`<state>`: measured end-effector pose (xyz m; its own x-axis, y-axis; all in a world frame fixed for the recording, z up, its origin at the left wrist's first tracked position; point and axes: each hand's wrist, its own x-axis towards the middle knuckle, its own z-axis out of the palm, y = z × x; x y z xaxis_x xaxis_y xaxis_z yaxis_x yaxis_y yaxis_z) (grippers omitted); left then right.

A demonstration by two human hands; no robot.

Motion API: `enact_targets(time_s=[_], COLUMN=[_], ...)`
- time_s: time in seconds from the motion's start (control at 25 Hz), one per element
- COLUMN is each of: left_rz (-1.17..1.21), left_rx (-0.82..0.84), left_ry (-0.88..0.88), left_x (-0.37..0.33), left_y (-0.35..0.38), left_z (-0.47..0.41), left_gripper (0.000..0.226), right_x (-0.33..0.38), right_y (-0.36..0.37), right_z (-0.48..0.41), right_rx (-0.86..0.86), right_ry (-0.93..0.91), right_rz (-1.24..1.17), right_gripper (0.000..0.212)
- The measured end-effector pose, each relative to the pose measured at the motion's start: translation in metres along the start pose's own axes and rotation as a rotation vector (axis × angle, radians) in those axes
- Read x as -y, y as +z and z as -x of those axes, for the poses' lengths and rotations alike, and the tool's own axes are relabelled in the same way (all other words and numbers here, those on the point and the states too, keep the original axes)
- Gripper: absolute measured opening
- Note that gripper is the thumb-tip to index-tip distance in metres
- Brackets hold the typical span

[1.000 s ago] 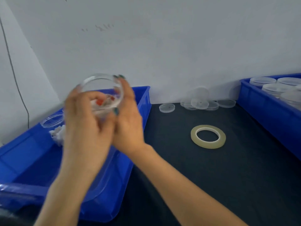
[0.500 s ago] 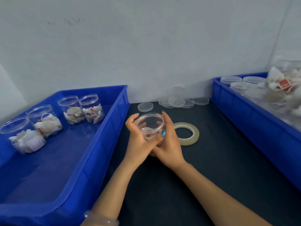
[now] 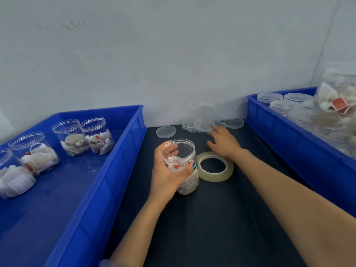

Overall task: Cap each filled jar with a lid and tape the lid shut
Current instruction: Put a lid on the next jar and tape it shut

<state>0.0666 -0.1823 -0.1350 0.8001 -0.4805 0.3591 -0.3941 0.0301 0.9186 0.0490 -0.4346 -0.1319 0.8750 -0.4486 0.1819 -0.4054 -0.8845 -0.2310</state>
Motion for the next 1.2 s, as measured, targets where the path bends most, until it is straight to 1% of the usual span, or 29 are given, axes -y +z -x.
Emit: enact_targets(time_s=[0.08, 0.12, 0.2, 0.24, 0.28, 0.32, 0.36, 0.4, 0.44, 0.48, 0.52, 0.56, 0.64, 0.68, 0.72, 0.76, 0.8, 0.84, 0.88, 0.92, 0.96, 1.0, 1.04, 1.08, 1.12, 1.2], left_rz=[0.014, 0.023, 0.035, 0.035, 0.033, 0.027, 0.024, 0.024, 0.027, 0.03, 0.031, 0.03, 0.028, 0.027, 0.029, 0.032, 0.034, 0.033, 0.032, 0.031, 0.034, 0.037, 0.037, 0.034, 0.037, 0.077], left_rx=[0.008, 0.014, 0.023, 0.026, 0.028, 0.031, 0.034, 0.037, 0.037, 0.037, 0.039, 0.044, 0.056, 0.067, 0.079, 0.087, 0.093, 0.102, 0.116, 0.129, 0.138, 0.143, 0.143, 0.143, 0.149, 0.176], left_ry=[0.0, 0.001, 0.006, 0.012, 0.015, 0.02, 0.027, 0.031, 0.035, 0.037, 0.036, 0.037, 0.043, 0.043, 0.039, 0.036, 0.037, 0.04, 0.042, 0.044, 0.046, 0.051, 0.061, 0.074, 0.084, 0.088], left_x=[0.001, 0.003, 0.004, 0.004, 0.004, 0.004, 0.004, 0.004, 0.003, 0.003, 0.002, 0.001, 0.0, 0.0, -0.001, -0.002, -0.004, -0.005, -0.006, -0.007, -0.008, -0.009, -0.01, -0.011, -0.012, -0.011], left_y=[0.002, 0.002, 0.001, 0.001, 0.001, 0.0, 0.001, 0.001, 0.001, 0.001, 0.001, 0.001, 0.0, 0.0, 0.001, 0.001, 0.001, 0.002, 0.003, 0.003, 0.004, 0.004, 0.003, 0.002, 0.002, 0.001], left_z=[0.0, 0.001, 0.001, 0.001, 0.001, 0.001, 0.001, 0.001, 0.001, 0.001, 0.001, 0.001, 0.003, 0.004, 0.006, 0.007, 0.009, 0.01, 0.011, 0.012, 0.012, 0.013, 0.014, 0.015, 0.016, 0.017], left_gripper=[0.075, 0.076, 0.077, 0.078, 0.078, 0.078, 0.079, 0.079, 0.078, 0.078, 0.079, 0.079, 0.08, 0.08, 0.08, 0.081, 0.081, 0.083, 0.085, 0.091, 0.097, 0.104, 0.109, 0.111, 0.109, 0.097], right_x=[0.006, 0.009, 0.014, 0.015, 0.016, 0.019, 0.022, 0.027, 0.032, 0.039, 0.048, 0.057, 0.073, 0.079, 0.08, 0.081, 0.084, 0.088, 0.094, 0.098, 0.101, 0.104, 0.106, 0.106, 0.104, 0.1], right_y=[0.007, 0.01, 0.016, 0.018, 0.019, 0.018, 0.015, 0.013, 0.011, 0.006, -0.001, -0.01, -0.033, -0.047, -0.06, -0.07, -0.078, -0.082, -0.082, -0.079, -0.075, -0.072, -0.07, -0.068, -0.066, -0.054], right_z=[-0.021, -0.029, -0.039, -0.041, -0.04, -0.037, -0.032, -0.025, -0.017, -0.006, 0.006, 0.016, 0.035, 0.042, 0.049, 0.057, 0.068, 0.078, 0.086, 0.093, 0.099, 0.104, 0.108, 0.111, 0.116, 0.125], right_rx=[0.119, 0.166, 0.217, 0.207, 0.169, 0.085, -0.044, -0.198, -0.337, -0.436, -0.496, -0.524, -0.565, -0.584, -0.584, -0.538, -0.43, -0.28, -0.131, -0.023, 0.025, 0.035, 0.03, 0.021, 0.017, 0.001], right_ry=[-0.069, -0.07, -0.02, 0.003, 0.021, 0.03, 0.024, 0.0, -0.021, -0.027, -0.011, 0.023, 0.068, 0.085, 0.109, 0.13, 0.138, 0.139, 0.131, 0.095, 0.043, -0.006, -0.04, -0.063, -0.088, -0.128], right_rz=[0.129, 0.16, 0.161, 0.159, 0.164, 0.167, 0.149, 0.085, -0.032, -0.199, -0.419, -0.673, -1.166, -1.355, -1.501, -1.619, -1.687, -1.68, -1.569, -1.379, -1.169, -1.006, -0.936, -0.964, -1.051, -1.186], right_gripper=[0.052, 0.053, 0.055, 0.058, 0.06, 0.061, 0.057, 0.048, 0.038, 0.028, 0.02, 0.018, 0.022, 0.022, 0.02, 0.019, 0.018, 0.017, 0.017, 0.018, 0.023, 0.027, 0.03, 0.03, 0.031, 0.034])
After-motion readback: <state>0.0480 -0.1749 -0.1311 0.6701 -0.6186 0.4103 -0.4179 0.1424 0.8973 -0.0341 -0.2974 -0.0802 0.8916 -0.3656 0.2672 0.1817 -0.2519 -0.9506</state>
